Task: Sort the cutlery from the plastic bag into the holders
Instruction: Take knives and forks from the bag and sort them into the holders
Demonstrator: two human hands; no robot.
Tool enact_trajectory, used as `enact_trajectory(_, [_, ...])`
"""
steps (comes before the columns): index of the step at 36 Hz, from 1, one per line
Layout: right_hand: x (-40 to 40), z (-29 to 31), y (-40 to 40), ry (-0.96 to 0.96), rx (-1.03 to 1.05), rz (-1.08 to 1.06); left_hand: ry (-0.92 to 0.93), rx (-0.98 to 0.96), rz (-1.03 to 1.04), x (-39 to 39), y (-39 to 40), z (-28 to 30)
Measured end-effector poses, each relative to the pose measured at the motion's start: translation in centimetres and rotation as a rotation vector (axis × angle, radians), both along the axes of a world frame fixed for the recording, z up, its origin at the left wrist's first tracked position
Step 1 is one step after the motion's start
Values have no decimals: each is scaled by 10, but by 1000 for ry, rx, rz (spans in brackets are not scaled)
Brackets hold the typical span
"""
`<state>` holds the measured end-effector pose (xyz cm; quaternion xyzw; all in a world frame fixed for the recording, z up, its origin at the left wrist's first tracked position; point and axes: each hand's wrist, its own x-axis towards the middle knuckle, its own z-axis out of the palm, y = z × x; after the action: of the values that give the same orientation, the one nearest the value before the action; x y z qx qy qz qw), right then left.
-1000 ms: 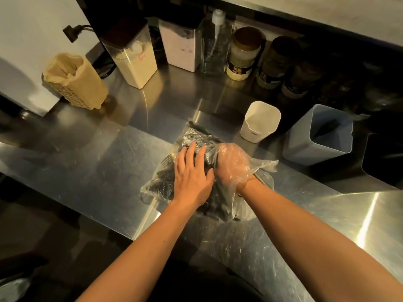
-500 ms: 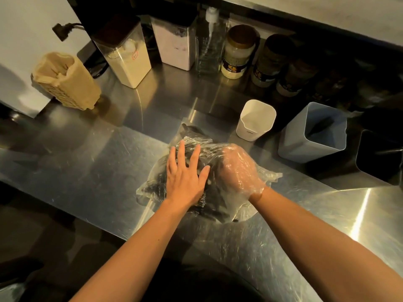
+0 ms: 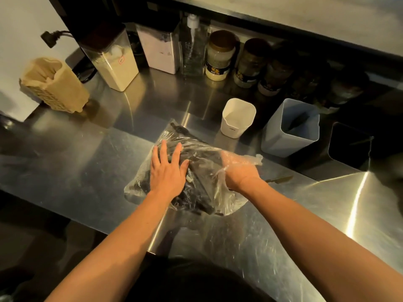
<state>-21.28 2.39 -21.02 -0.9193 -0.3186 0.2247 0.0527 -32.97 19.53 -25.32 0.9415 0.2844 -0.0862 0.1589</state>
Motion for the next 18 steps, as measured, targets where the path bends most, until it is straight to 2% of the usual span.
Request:
enact_trajectory(6, [0, 3, -40, -34, -56, -13, 24, 49, 29, 8, -12, 14])
enact_trajectory(9, [1, 7, -62, -37, -52, -36, -35, 75, 14, 18, -37, 32])
enact_trajectory(18, [5, 19, -125, -79, -22, -41, -284, -98, -80, 39, -124, 72])
